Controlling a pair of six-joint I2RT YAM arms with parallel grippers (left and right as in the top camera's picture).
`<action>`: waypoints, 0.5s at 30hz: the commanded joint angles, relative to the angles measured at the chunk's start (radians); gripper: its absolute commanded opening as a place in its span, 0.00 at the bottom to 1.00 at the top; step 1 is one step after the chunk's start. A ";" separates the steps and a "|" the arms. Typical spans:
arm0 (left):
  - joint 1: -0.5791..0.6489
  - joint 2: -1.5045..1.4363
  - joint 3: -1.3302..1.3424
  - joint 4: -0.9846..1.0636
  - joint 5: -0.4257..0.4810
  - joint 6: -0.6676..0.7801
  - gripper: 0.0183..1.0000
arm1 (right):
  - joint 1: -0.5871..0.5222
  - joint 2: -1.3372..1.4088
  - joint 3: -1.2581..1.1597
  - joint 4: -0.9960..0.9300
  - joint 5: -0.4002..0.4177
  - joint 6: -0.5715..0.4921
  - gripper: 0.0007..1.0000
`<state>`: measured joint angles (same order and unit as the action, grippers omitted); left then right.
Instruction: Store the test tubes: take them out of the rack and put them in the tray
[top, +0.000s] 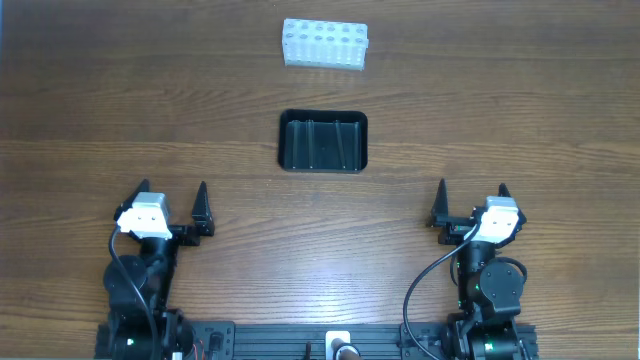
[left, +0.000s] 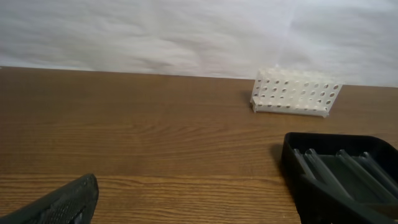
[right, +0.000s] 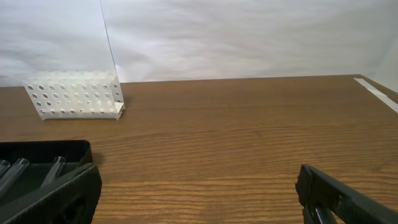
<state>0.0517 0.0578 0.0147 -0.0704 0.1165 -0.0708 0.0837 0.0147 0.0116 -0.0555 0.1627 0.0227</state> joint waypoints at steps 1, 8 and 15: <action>-0.004 -0.032 -0.009 0.004 0.002 0.015 1.00 | -0.006 -0.007 -0.006 -0.004 -0.008 -0.002 0.99; -0.004 -0.055 -0.009 0.004 0.002 0.015 1.00 | -0.006 -0.007 -0.006 -0.004 -0.008 -0.002 0.99; -0.004 -0.055 -0.009 0.004 0.002 0.015 1.00 | -0.006 -0.007 -0.006 -0.004 -0.008 -0.002 0.99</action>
<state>0.0517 0.0143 0.0147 -0.0696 0.1165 -0.0708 0.0837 0.0147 0.0116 -0.0555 0.1627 0.0227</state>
